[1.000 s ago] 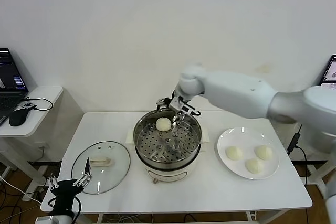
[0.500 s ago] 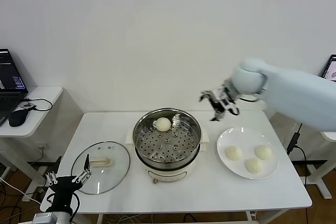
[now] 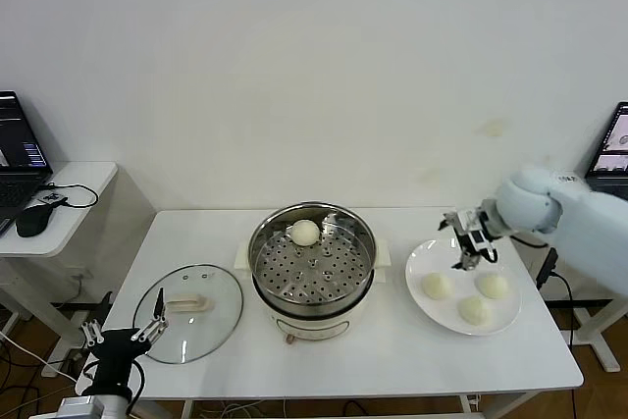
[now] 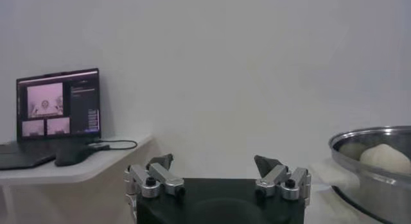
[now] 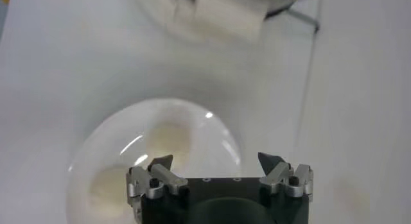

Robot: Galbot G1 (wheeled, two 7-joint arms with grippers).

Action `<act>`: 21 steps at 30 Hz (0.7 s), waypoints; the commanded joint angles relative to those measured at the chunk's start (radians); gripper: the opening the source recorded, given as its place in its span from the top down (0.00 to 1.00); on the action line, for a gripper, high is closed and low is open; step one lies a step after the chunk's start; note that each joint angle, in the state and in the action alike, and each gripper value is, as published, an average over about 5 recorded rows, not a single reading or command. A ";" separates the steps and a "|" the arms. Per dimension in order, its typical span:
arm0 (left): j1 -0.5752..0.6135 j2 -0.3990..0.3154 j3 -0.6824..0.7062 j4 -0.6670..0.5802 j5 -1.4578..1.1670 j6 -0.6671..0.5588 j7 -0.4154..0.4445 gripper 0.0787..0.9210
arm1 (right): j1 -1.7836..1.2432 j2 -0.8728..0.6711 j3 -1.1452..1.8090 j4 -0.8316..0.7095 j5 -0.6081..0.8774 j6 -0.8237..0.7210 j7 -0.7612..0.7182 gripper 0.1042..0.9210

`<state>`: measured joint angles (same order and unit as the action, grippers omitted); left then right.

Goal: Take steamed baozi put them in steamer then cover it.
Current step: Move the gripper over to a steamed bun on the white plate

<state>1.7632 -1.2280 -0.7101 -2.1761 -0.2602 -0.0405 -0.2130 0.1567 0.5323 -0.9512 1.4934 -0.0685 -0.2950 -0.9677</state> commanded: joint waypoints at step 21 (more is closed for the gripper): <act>-0.001 0.003 -0.027 0.018 -0.004 -0.001 0.003 0.12 | -0.249 0.217 0.153 -0.264 -0.085 0.007 0.014 0.12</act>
<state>1.7608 -1.2254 -0.7361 -2.1577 -0.2642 -0.0408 -0.2104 -0.0630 0.7040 -0.8127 1.2769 -0.1477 -0.2874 -0.9553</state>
